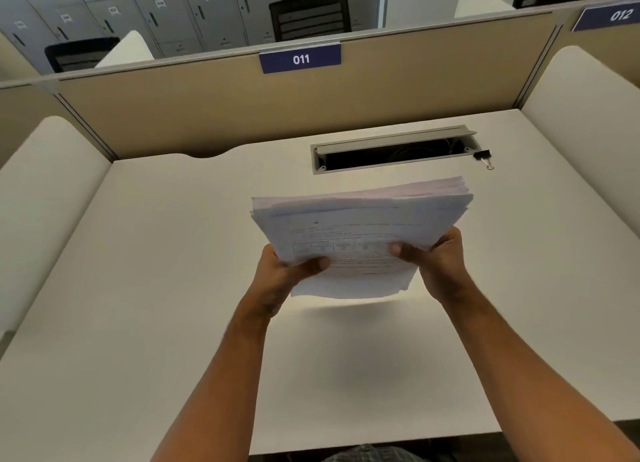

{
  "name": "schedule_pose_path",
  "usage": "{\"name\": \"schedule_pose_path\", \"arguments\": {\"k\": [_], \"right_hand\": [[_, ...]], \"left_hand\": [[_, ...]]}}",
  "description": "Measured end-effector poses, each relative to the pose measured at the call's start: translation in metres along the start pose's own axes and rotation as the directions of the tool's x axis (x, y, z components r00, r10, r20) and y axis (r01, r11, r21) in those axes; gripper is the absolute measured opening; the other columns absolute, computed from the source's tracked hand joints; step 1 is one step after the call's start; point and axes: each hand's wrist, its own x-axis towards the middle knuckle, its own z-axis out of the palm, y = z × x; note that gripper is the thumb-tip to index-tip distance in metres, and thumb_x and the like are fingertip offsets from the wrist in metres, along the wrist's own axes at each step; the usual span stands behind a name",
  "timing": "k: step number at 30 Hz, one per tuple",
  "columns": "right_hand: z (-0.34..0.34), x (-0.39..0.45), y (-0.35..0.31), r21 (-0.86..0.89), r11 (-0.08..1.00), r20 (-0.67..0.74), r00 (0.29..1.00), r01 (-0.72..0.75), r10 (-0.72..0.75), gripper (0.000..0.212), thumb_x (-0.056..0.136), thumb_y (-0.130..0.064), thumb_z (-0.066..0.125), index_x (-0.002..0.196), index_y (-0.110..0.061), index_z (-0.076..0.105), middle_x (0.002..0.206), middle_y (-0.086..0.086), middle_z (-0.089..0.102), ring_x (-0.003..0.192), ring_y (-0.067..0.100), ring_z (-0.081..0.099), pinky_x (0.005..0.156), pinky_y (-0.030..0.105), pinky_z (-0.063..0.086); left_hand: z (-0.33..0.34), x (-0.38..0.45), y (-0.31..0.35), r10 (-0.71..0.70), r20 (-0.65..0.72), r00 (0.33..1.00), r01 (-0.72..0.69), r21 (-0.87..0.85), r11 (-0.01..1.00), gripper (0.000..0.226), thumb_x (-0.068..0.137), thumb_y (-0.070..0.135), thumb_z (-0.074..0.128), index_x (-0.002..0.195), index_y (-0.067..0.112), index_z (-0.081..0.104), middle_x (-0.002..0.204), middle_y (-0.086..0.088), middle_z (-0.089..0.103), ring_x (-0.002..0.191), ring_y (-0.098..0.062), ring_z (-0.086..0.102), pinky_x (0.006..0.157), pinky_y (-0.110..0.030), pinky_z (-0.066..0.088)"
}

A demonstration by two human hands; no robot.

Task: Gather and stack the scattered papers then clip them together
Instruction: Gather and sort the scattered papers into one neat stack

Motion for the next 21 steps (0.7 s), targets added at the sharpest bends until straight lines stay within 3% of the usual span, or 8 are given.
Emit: {"name": "schedule_pose_path", "arguments": {"k": [2,6,9,13,17,21], "right_hand": [[-0.008,-0.004,0.011,-0.016,0.996,-0.009,0.996,-0.085,0.085,0.051,0.059,-0.015,0.095,0.106,-0.026,0.08,0.104,-0.001,0.079,0.098,0.017,0.074,0.077,0.033,0.061],[-0.015,-0.013,0.032,-0.077,0.973,-0.012,0.976,-0.219,0.219,0.041,0.059,-0.018,0.094,0.098,-0.02,0.083,0.101,0.006,0.08,0.094,0.023,0.075,0.078,0.039,0.061],[-0.019,-0.012,0.035,-0.092,0.965,-0.042,0.969,-0.245,0.242,0.036,0.058,-0.019,0.094,0.092,-0.015,0.083,0.1,0.008,0.079,0.092,0.026,0.075,0.079,0.042,0.063],[-0.008,-0.008,0.034,-0.134,0.963,-0.017,0.972,-0.234,0.234,0.043,0.06,-0.006,0.094,0.098,-0.025,0.083,0.105,0.005,0.08,0.098,0.024,0.075,0.08,0.041,0.063],[-0.009,-0.007,0.029,-0.164,0.966,0.011,0.979,-0.201,0.206,0.048,0.062,-0.012,0.095,0.103,-0.031,0.081,0.105,0.0,0.08,0.1,0.019,0.075,0.08,0.033,0.062],[-0.011,-0.01,0.034,-0.25,0.939,0.01,0.969,-0.236,0.246,0.061,0.055,-0.016,0.099,0.107,-0.039,0.078,0.109,-0.007,0.079,0.103,0.011,0.074,0.079,0.023,0.06]], "left_hand": [[0.0,-0.004,-0.008,-0.046,-0.023,0.999,0.047,0.027,0.999,0.048,0.071,0.015,0.09,0.115,0.027,0.076,0.111,-0.003,0.077,0.105,-0.019,0.073,0.086,-0.034,0.059],[0.003,-0.008,-0.025,-0.11,-0.049,0.993,0.112,0.051,0.992,0.051,0.068,0.023,0.091,0.116,0.03,0.076,0.115,-0.004,0.077,0.107,-0.021,0.073,0.085,-0.033,0.06],[0.002,-0.004,-0.026,-0.137,-0.075,0.988,0.14,0.033,0.99,0.049,0.063,0.029,0.093,0.11,0.035,0.078,0.113,-0.002,0.077,0.106,-0.021,0.074,0.084,-0.034,0.062],[0.01,0.001,-0.028,-0.113,-0.068,0.991,0.116,0.034,0.993,0.055,0.062,0.024,0.094,0.113,0.032,0.075,0.115,-0.006,0.076,0.109,-0.025,0.072,0.086,-0.04,0.062],[0.005,0.0,-0.027,-0.058,-0.041,0.997,0.058,0.016,0.998,0.059,0.068,0.016,0.094,0.122,0.02,0.071,0.117,-0.01,0.075,0.111,-0.027,0.071,0.085,-0.036,0.06],[0.002,-0.006,-0.031,-0.093,-0.058,0.994,0.097,0.068,0.993,0.055,0.067,0.019,0.095,0.119,0.022,0.074,0.117,-0.004,0.077,0.11,-0.023,0.073,0.084,-0.029,0.059]]}}
